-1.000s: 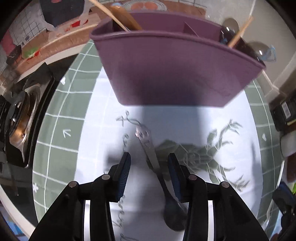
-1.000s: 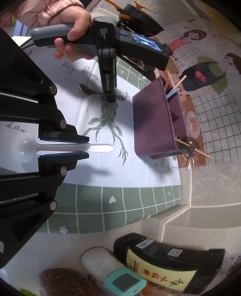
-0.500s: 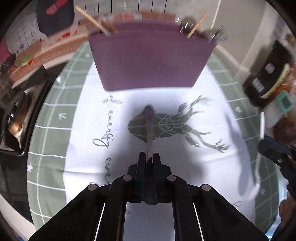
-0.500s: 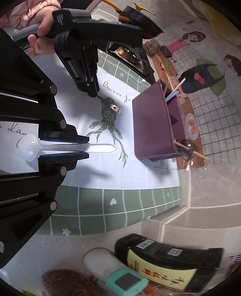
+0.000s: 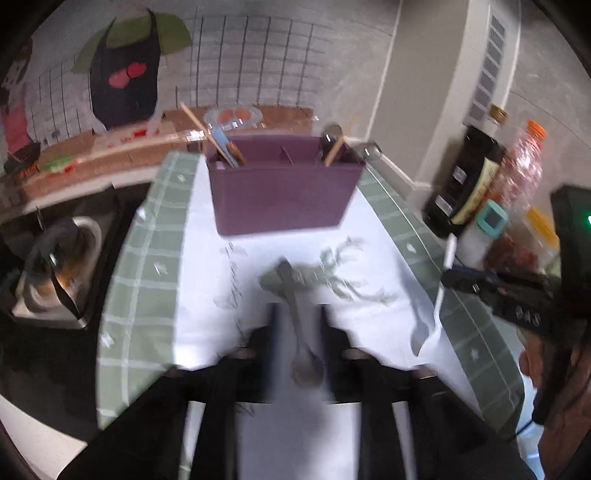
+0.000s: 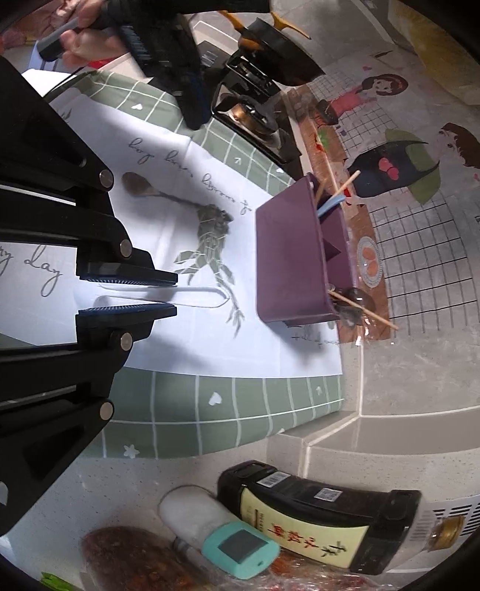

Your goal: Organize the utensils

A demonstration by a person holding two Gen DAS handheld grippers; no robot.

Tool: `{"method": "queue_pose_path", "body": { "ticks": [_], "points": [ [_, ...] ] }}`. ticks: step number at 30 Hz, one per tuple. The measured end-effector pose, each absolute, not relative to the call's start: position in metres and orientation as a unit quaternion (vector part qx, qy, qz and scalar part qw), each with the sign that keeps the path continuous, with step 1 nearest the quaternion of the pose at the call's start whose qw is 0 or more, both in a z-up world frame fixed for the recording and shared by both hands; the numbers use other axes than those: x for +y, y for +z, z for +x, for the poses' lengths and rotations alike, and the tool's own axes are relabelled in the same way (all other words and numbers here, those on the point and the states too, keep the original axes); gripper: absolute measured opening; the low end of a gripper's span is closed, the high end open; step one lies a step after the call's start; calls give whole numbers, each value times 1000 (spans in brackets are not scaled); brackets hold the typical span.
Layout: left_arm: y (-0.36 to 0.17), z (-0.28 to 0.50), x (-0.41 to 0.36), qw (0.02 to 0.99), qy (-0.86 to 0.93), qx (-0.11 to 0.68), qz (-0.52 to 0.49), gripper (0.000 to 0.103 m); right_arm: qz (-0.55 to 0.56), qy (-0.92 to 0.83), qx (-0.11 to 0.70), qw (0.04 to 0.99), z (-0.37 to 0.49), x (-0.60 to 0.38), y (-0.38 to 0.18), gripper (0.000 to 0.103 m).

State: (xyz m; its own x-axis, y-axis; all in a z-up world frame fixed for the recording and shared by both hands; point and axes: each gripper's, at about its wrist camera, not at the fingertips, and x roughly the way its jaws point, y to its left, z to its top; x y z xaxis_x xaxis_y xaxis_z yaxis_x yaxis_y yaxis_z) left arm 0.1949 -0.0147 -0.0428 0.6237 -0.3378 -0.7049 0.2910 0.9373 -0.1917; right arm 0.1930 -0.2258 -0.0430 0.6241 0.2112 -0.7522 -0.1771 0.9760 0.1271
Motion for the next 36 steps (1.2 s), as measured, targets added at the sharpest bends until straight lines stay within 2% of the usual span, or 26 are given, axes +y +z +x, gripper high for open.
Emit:
{"method": "queue_pose_path", "body": {
  "ticks": [1, 2, 9, 13, 17, 20, 29, 36],
  "points": [
    [-48, 191, -17, 900, -174, 399, -32, 62, 20, 107, 423, 900, 192, -226, -45, 9],
    [-56, 184, -21, 900, -171, 399, -41, 65, 21, 107, 426, 898, 191, -226, -48, 9],
    [-93, 175, -55, 912, -123, 392, -10, 64, 34, 100, 439, 892, 184, -232, -57, 9],
    [-106, 185, -59, 902, -90, 422, -16, 57, 35, 96, 433, 895, 178, -236, -54, 9],
    [-111, 194, -59, 898, -78, 432, -18, 28, 32, 96, 434, 895, 176, -235, -53, 9],
    [-109, 196, -53, 899, -84, 429, -38, 29, 30, 95, 435, 895, 175, -233, -54, 9],
    [-47, 171, -24, 941, -92, 325, -30, 28, 24, 101, 420, 901, 173, -229, -44, 9],
    [-24, 172, -13, 948, -91, 304, -33, 28, 7, 105, 411, 906, 173, -220, -36, 9]
  ]
}}
